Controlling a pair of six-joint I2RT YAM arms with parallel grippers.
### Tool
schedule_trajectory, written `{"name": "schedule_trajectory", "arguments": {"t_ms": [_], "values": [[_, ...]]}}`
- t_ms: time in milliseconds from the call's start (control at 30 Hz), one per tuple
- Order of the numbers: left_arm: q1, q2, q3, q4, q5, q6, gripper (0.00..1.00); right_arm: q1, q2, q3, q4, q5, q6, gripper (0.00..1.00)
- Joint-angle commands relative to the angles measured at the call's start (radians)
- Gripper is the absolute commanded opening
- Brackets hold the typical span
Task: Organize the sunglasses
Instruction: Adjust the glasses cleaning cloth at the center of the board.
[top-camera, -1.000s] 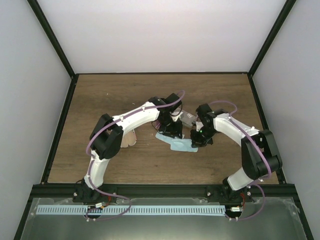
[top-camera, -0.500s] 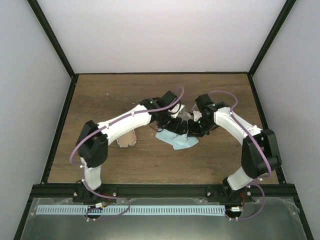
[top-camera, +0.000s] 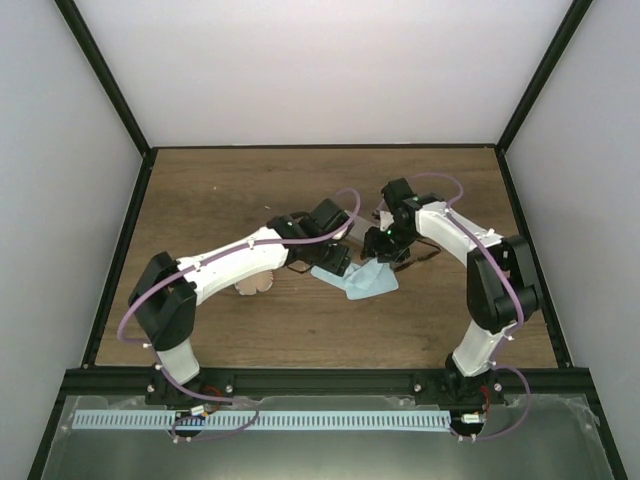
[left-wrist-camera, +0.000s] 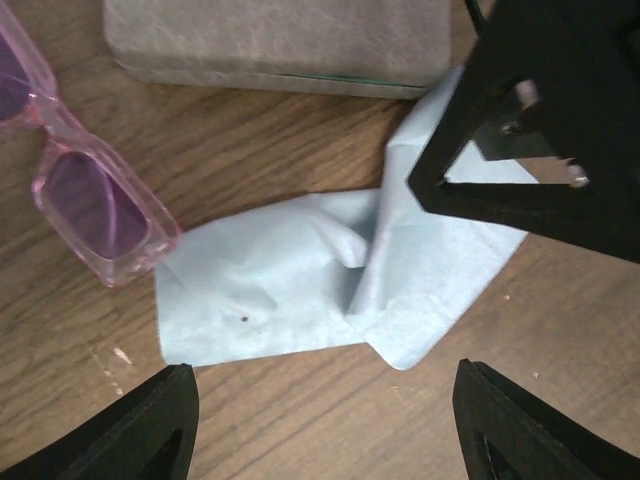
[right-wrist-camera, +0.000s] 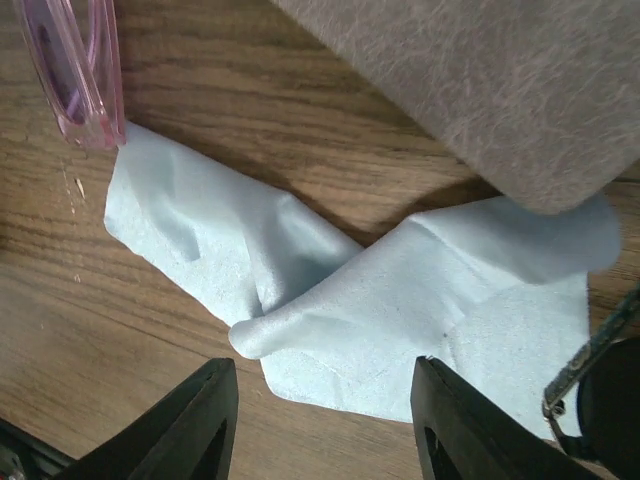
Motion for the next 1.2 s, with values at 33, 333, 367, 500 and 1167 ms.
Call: {"name": "schedule_trajectory", "arguments": {"t_ms": [33, 333, 367, 500, 1167], "values": [[0.077, -0.031, -0.014, 0.005, -0.033, -0.099, 0.74, 0.003, -0.072, 0.008, 0.019, 0.067, 0.041, 0.50], [0.237, -0.021, 0.046, -0.015, 0.112, -0.181, 0.83, 0.211, -0.065, -0.076, 0.018, 0.178, 0.081, 0.30], [0.240, -0.024, 0.048, -0.020, 0.119, -0.180, 0.83, 0.227, -0.058, -0.079, 0.018, 0.177, 0.087, 0.26], [0.246, -0.053, 0.005, -0.009, 0.129, -0.193, 0.84, 0.264, -0.014, -0.090, 0.029, 0.172, 0.087, 0.20], [0.246, -0.196, -0.199, 0.028, 0.080, -0.248, 0.85, 0.384, 0.053, -0.236, 0.052, 0.087, 0.066, 0.11]]}}
